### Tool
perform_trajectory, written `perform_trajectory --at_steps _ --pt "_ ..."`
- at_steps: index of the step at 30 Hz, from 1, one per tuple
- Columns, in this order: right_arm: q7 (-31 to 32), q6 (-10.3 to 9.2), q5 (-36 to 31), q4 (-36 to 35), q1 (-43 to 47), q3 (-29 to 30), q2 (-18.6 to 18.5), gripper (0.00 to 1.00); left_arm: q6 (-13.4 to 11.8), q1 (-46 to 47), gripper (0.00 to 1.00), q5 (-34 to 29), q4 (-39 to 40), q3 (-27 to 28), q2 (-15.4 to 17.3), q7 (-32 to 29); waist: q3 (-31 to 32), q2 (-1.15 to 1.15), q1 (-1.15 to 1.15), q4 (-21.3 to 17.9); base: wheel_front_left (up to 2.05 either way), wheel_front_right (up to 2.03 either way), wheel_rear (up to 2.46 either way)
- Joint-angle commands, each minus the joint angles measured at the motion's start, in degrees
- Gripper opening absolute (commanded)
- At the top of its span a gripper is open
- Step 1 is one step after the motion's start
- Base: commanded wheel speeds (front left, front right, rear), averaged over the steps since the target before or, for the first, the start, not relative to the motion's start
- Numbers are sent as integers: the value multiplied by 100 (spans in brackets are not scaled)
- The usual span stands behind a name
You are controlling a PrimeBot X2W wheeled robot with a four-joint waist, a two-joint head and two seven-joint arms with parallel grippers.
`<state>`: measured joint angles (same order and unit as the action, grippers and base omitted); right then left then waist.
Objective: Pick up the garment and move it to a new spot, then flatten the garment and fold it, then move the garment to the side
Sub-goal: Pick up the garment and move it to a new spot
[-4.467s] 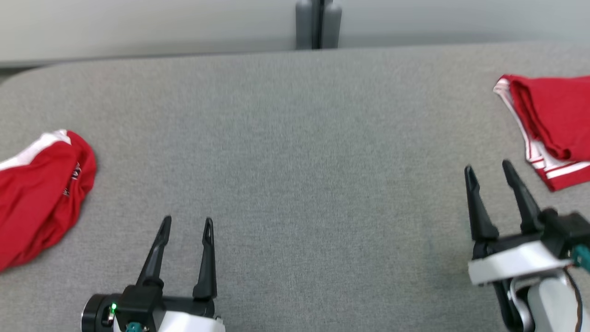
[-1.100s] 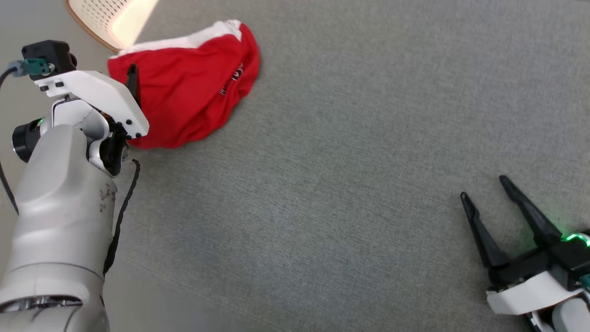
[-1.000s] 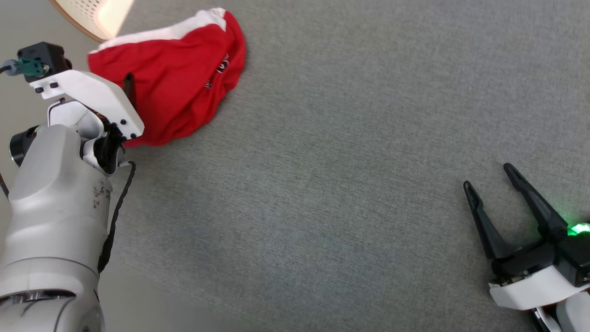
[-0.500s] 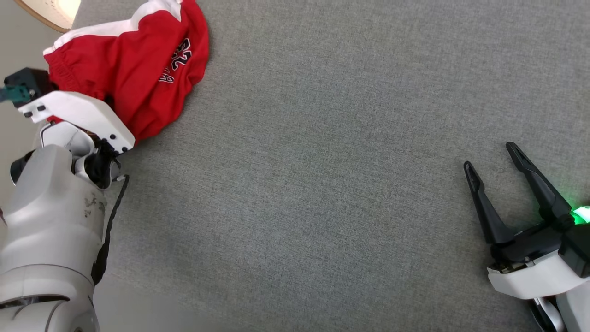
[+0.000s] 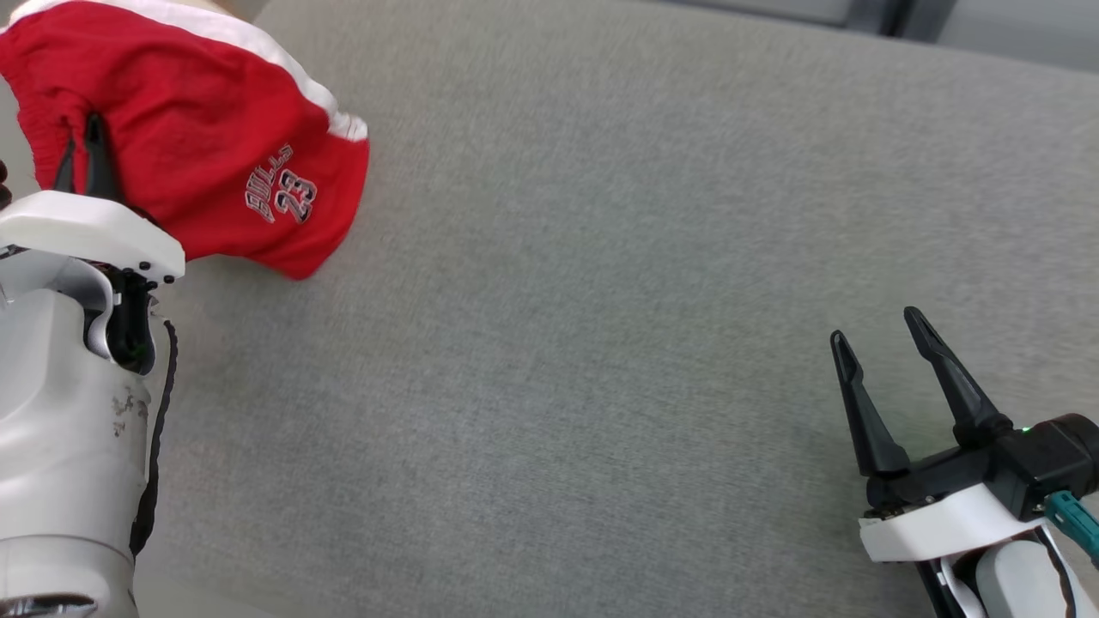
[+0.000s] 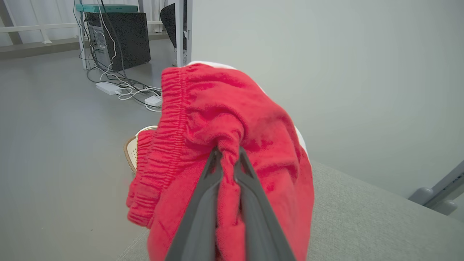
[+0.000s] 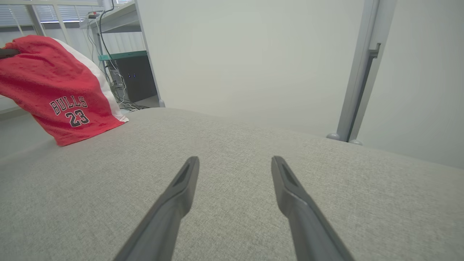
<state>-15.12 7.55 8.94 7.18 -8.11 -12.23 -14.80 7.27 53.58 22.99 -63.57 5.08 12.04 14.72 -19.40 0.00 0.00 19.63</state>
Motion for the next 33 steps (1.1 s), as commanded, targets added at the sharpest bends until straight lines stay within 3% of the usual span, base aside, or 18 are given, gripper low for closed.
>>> perform_trajectory --at_steps 1,8,17,26,33 --pt "-1 -14 20 29 49 19 62 100 19 -112 0 -27 158 -19 29 34 462 0 0 -342 0 0 0" --pt "-1 -14 -42 -27 145 239 455 100 19 -1040 0 -196 1914 51 67 49 1191 0 0 -1195 0 0 0" --pt "-1 -14 -104 -223 188 515 620 100 -38 -1975 0 -238 3663 -1 -586 52 1441 0 0 -2422 0 0 0" --pt "-1 -14 -91 -367 82 612 731 100 -205 -2162 0 10 4081 -785 -893 48 1067 0 0 -3223 0 0 0" --pt "-1 -14 -111 -452 7 718 796 100 -395 -2854 0 156 4087 -2000 -899 45 644 0 0 -3281 0 0 0"
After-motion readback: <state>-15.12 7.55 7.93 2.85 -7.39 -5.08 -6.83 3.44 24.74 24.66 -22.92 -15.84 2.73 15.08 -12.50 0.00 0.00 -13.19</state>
